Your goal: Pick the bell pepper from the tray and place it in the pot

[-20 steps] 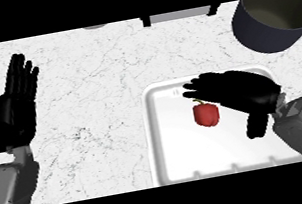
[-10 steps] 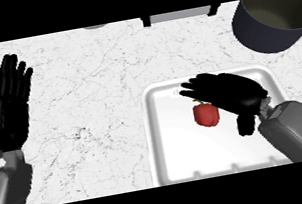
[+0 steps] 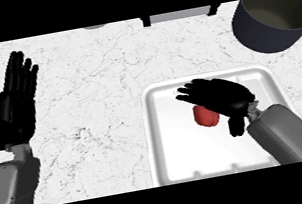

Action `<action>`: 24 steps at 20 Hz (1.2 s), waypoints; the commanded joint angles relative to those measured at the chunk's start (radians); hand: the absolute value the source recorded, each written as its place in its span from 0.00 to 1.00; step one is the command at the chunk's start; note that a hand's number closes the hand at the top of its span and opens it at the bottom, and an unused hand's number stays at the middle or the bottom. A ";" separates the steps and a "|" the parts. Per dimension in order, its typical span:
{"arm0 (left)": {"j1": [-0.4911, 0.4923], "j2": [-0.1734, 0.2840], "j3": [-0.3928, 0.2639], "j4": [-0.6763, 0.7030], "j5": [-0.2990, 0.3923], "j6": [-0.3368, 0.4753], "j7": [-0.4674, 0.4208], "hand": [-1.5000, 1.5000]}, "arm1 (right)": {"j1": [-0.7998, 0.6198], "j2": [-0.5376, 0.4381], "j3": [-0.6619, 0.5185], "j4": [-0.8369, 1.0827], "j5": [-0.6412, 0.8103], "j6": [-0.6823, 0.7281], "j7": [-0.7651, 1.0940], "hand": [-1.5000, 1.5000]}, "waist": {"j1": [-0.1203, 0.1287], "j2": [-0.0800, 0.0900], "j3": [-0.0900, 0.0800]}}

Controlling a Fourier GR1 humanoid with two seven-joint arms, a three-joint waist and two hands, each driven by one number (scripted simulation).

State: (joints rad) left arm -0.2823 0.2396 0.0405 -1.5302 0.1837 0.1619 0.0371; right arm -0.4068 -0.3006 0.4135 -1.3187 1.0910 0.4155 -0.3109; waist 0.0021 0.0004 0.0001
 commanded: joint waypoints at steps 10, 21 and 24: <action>-0.008 0.014 0.038 -0.006 -0.001 -0.042 0.028 0.50 | -0.013 0.154 0.093 0.149 0.133 -0.160 -0.113 1.00 | 0.003 0.000 0.000; 0.031 -0.004 0.044 -0.059 -0.003 -0.042 0.045 0.50 | 0.054 0.108 0.030 -0.038 0.208 -0.246 -0.082 1.00 | -0.002 -0.004 0.000; -0.003 0.019 0.064 -0.030 -0.011 -0.037 0.057 0.50 | 0.051 0.192 -0.010 -0.162 0.188 -0.133 0.075 1.00 | -0.010 -0.006 -0.001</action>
State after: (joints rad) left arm -0.2770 0.2391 0.0865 -1.5490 0.1689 0.1249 0.0676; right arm -0.3596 -0.1944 0.4415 -1.3915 1.2903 0.2367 -0.3693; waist -0.0077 -0.0096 -0.0085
